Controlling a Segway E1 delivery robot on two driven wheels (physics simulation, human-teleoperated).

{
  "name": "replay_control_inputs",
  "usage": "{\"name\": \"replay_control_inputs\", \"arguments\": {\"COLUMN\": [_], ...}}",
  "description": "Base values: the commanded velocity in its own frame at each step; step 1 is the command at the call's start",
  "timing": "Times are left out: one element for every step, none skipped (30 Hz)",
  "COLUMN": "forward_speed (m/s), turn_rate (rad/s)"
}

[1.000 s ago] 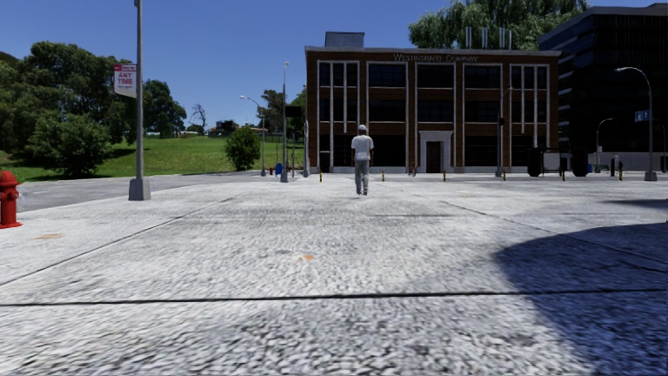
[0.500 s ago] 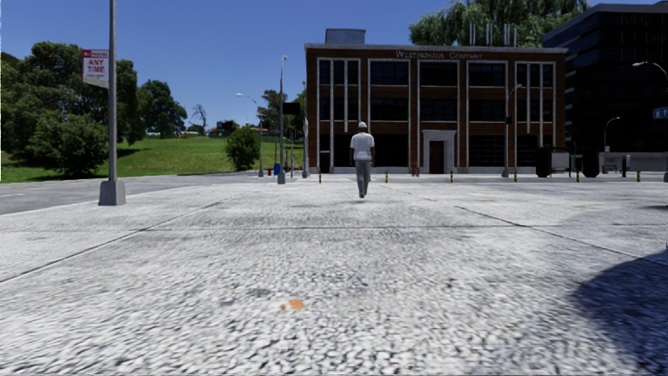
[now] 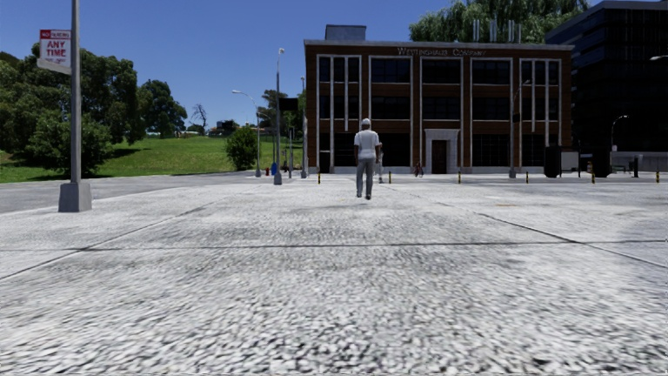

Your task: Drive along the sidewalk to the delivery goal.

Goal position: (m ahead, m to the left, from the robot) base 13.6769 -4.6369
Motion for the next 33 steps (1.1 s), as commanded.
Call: {"name": "replay_control_inputs", "arguments": {"forward_speed": [2.0,2.0,2.0,2.0,2.0,2.0,2.0,2.0,2.0,2.0,2.0,2.0,2.0,2.0,2.0,2.0,2.0,2.0,2.0,2.0,2.0,2.0,2.0,2.0,2.0,2.0,2.0,2.0,2.0,2.0,2.0,2.0,2.0], "turn_rate": [0.0,0.0,0.0,0.0,0.0,0.0,0.0,-0.15,-0.2,-0.21,-0.21,-0.22,-0.22,-0.22,-0.23,-0.29,-0.35,-0.36,-0.36,-0.36,-0.36,-0.36,-0.36,-0.36,-0.36,-0.36,-0.36,-0.36,-0.36,-0.36,-0.36,-0.36,-0.36]}}
